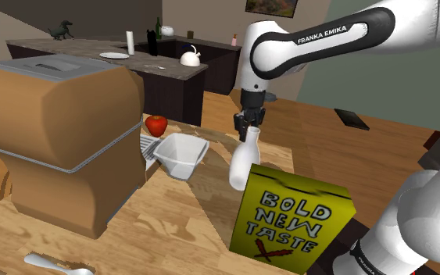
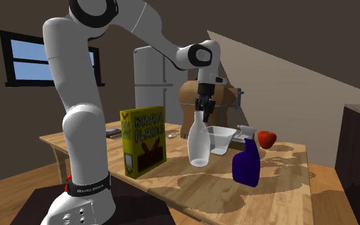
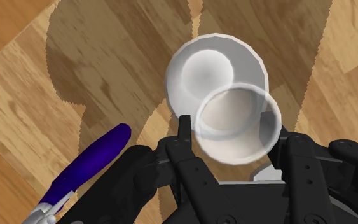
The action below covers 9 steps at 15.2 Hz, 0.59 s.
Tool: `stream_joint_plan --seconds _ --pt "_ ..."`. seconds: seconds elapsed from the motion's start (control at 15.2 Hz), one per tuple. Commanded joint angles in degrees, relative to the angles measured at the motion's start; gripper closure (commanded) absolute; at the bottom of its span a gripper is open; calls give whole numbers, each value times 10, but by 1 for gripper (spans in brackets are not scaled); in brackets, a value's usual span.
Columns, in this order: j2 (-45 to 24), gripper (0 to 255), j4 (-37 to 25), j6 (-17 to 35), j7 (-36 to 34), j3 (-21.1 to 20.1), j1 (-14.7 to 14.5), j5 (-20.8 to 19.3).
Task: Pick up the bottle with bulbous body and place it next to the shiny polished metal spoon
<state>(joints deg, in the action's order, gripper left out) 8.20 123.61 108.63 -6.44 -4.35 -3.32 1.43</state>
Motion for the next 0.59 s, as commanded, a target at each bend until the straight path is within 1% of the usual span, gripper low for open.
stream_joint_plan --seconds 0.0,0.53 --pt "5 255 -14 -18 0 0 0 0" --pt "16 255 -64 -80 0 1 1 0"
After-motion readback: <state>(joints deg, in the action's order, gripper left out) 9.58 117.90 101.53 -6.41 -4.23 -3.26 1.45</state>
